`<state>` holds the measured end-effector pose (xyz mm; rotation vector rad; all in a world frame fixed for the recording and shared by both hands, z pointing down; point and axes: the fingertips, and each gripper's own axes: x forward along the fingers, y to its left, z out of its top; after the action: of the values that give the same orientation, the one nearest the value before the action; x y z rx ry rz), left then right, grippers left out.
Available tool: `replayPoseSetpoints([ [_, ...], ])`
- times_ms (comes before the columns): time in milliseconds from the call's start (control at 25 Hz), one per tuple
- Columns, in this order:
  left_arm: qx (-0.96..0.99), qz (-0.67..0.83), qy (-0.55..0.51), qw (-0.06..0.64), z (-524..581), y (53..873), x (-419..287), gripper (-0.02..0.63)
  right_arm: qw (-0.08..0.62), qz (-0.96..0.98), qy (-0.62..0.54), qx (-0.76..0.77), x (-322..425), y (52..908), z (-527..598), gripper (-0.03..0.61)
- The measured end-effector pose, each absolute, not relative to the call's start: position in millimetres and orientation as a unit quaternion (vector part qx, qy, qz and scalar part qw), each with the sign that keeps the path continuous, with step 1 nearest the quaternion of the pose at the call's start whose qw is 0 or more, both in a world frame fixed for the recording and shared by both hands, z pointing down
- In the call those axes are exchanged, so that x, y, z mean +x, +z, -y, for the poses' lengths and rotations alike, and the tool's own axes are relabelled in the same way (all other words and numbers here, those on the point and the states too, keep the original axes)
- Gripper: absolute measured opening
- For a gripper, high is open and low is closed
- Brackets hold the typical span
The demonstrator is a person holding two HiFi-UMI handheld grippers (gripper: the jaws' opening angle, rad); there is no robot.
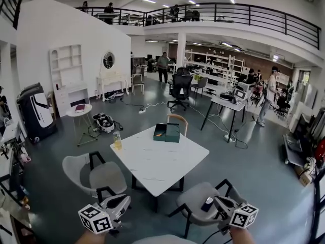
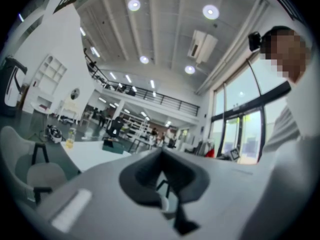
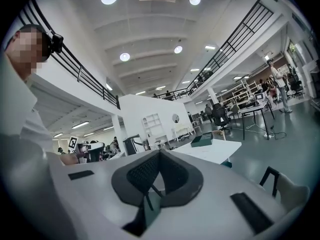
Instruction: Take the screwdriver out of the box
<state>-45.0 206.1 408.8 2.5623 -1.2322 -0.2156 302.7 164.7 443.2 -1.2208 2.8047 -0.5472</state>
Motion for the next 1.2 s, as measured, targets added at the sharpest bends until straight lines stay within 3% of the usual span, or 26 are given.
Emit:
replayPoseSetpoints([
  [280, 0.896, 0.414, -0.06, 0.15, -198.5, 407.3, 11.7, 0.005, 0.032, -0.894, -0.194, -0.402, 359.7, 454.8, -167.9, 0.006],
  [640, 0.901, 0.403, -0.042, 0.155, -184.1, 408.4, 39.0, 0.005, 0.049, -0.885, -0.214, -0.411, 381.6, 470.7, -168.3, 0.006],
  [1200, 0.908, 0.377, -0.069, 0.172, -128.4, 427.2, 12.1, 0.005, 0.026, -0.873, -0.2, -0.445, 367.1, 472.8, -134.8, 0.006],
])
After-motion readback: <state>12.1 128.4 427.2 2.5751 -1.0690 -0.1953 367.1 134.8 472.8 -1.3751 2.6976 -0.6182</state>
